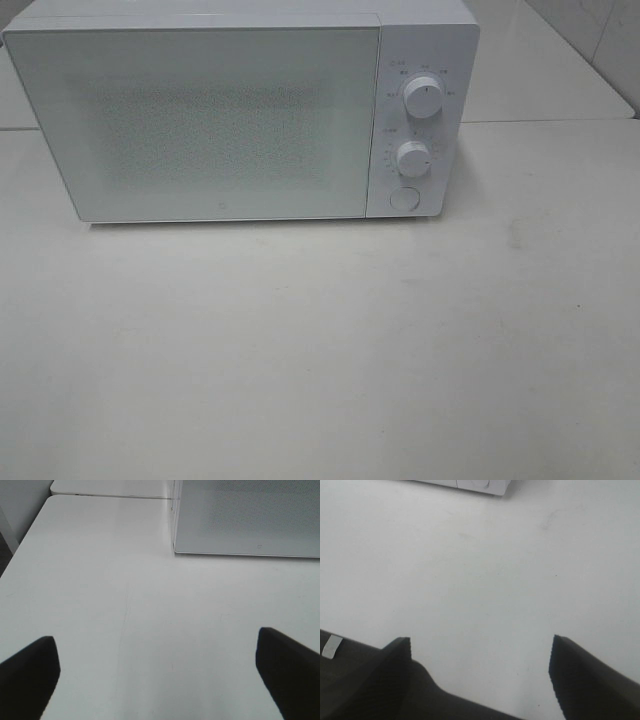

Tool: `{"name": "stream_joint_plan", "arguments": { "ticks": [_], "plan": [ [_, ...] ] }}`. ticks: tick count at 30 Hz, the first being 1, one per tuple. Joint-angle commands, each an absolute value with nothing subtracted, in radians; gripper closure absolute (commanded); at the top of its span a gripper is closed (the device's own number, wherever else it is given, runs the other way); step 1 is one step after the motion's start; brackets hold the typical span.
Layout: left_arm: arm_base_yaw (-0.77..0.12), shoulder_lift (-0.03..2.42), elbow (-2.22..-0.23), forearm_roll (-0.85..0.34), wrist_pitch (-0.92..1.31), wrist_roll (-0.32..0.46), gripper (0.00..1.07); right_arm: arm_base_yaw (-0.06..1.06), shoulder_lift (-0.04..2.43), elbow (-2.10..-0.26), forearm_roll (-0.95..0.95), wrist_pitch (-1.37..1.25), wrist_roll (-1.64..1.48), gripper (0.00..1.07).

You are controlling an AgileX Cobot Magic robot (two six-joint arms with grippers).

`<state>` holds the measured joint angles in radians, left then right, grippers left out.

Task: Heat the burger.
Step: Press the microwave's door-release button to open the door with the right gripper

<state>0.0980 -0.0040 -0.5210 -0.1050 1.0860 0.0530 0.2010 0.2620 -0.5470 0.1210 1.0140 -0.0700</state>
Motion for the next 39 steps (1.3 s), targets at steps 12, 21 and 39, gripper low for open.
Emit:
{"name": "stream_joint_plan", "arguments": {
  "ticks": [12, 21, 39],
  "plan": [
    [0.101, -0.023, -0.518, -0.105, 1.073, 0.048, 0.07, 0.163, -0.035, -0.502, 0.095, 0.993, -0.054, 0.32],
    [0.101, -0.012, -0.518, -0.102, 1.073, 0.048, 0.07, 0.163, -0.035, -0.502, 0.110, 0.991, -0.052, 0.32],
    [0.101, -0.011, -0.518, -0.102, 1.073, 0.048, 0.07, 0.163, 0.294, -0.522, 0.174, 0.917, -0.053, 0.32]
  ]
}}
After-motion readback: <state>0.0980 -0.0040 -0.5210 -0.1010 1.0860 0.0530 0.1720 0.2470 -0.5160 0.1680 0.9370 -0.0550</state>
